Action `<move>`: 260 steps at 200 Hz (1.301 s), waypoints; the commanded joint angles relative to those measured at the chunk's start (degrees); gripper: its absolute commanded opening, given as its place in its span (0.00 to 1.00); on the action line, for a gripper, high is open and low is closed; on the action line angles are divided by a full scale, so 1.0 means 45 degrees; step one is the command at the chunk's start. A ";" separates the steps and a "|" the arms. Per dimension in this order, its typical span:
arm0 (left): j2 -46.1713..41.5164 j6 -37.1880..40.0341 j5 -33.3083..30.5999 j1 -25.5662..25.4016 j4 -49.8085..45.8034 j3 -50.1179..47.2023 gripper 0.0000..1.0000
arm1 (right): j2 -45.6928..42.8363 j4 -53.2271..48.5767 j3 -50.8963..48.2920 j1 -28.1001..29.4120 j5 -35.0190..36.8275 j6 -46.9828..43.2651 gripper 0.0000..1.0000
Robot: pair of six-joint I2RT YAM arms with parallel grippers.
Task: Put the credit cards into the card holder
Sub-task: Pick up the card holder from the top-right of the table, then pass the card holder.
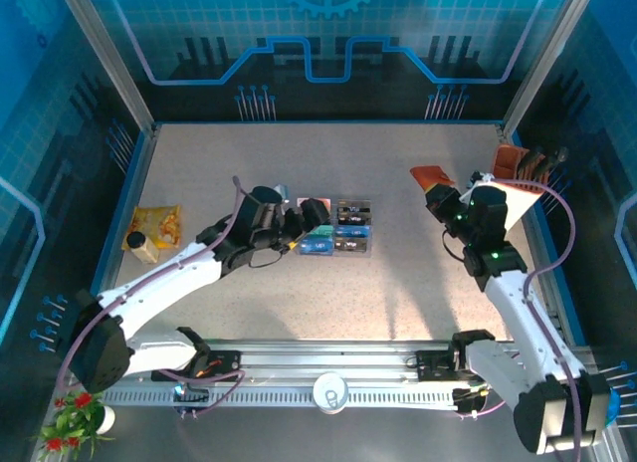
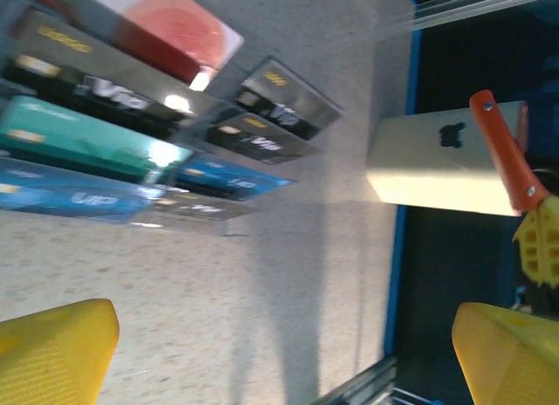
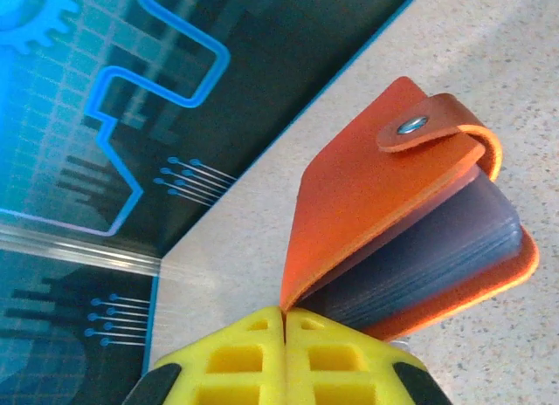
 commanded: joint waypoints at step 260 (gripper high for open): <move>0.4486 -0.5800 -0.1879 -0.2307 0.5832 0.2810 0.56 | -0.1506 0.0585 -0.0360 0.6295 0.2918 0.1426 0.00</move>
